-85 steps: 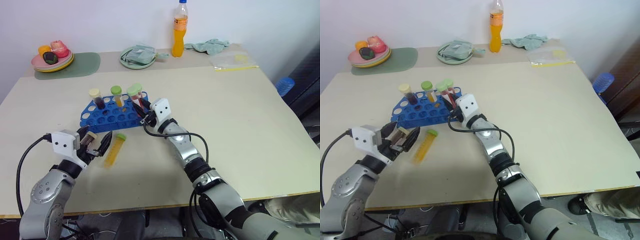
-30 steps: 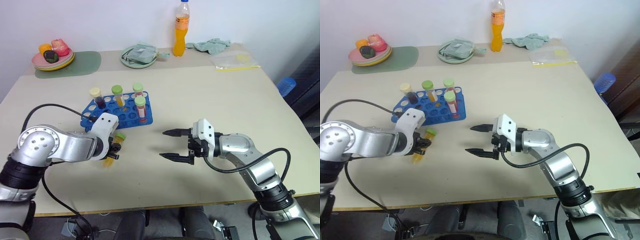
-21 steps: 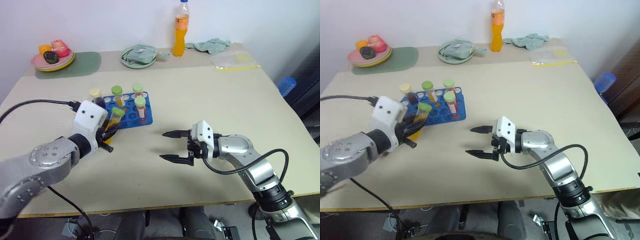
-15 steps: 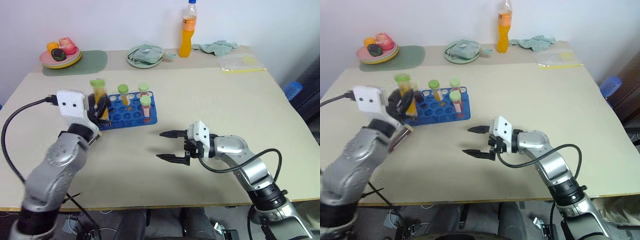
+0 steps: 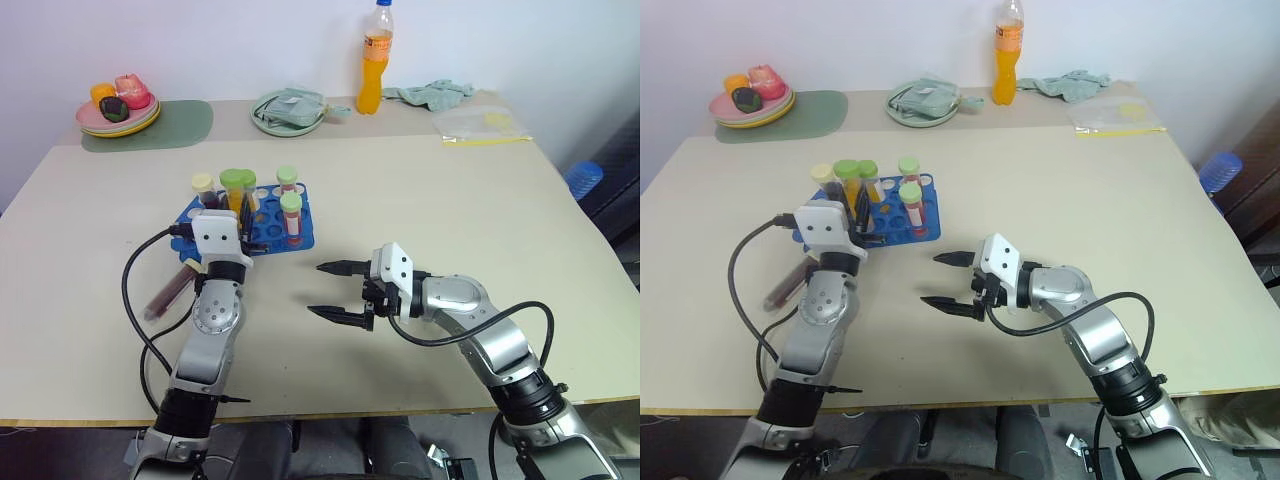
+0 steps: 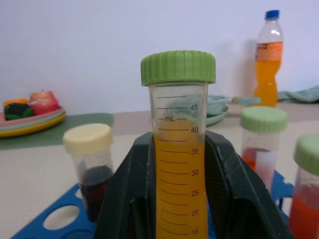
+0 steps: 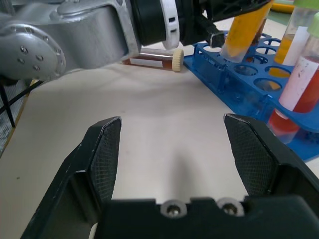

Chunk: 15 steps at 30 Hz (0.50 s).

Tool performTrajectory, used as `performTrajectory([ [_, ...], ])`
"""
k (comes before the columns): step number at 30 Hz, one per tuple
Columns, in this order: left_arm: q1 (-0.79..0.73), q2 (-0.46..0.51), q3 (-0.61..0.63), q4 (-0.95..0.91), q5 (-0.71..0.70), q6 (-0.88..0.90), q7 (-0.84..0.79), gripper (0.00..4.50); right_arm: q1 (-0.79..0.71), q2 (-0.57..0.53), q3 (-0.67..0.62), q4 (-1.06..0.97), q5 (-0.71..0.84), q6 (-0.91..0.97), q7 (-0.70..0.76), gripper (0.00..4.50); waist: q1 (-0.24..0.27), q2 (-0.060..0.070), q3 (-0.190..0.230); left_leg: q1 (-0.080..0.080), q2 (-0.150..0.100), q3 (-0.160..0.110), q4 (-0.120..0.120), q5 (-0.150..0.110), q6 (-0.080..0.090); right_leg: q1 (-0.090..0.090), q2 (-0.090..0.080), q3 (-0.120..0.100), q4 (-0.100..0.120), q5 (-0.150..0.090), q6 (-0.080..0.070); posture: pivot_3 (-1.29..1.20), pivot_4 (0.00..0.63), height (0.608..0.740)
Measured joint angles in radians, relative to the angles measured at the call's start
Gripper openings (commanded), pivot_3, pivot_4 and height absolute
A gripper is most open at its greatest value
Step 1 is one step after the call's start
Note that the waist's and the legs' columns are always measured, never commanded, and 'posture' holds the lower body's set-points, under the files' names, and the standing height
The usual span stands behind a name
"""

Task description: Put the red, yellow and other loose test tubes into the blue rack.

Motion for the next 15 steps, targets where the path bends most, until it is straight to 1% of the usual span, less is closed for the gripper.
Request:
performTrajectory([
  [15,-0.072,-0.081,0.043,0.176,0.064,-0.094,-0.048,0.74,0.006,0.009,0.003,-0.004,0.000,0.001,-0.005,3.65,-0.001,0.000,0.000,0.000,0.000,-0.001,0.000,0.000,0.000,0.000,0.001,-0.001,0.000,0.000,0.000,0.00,0.150,0.740],
])
